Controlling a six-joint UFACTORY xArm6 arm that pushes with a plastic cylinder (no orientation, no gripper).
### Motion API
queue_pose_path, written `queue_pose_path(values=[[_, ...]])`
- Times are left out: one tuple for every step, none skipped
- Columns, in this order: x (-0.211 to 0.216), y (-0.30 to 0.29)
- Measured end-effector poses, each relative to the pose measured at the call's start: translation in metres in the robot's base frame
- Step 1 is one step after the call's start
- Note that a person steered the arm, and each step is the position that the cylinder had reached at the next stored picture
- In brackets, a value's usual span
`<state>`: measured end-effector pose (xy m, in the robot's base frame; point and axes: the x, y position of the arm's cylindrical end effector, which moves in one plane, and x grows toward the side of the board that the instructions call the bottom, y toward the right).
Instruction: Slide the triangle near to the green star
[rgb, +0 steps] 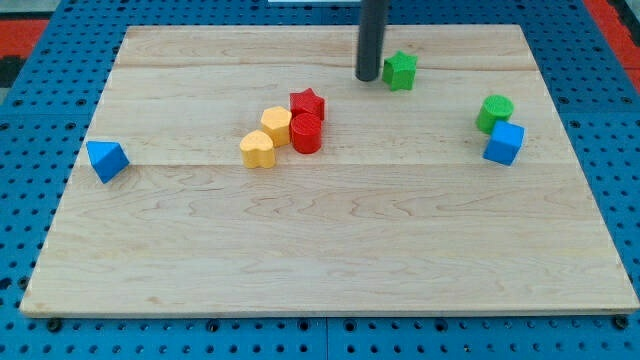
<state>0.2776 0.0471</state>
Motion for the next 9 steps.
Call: queue_pose_path(values=[[-0.014,0.041],[0.018,0.098],[0.046,0.086],[-0.027,0.031],[-0.032,-0.114],[0.032,-0.233],[0.108,-0.289],[0.147,-0.324],[0.2,-0.249]])
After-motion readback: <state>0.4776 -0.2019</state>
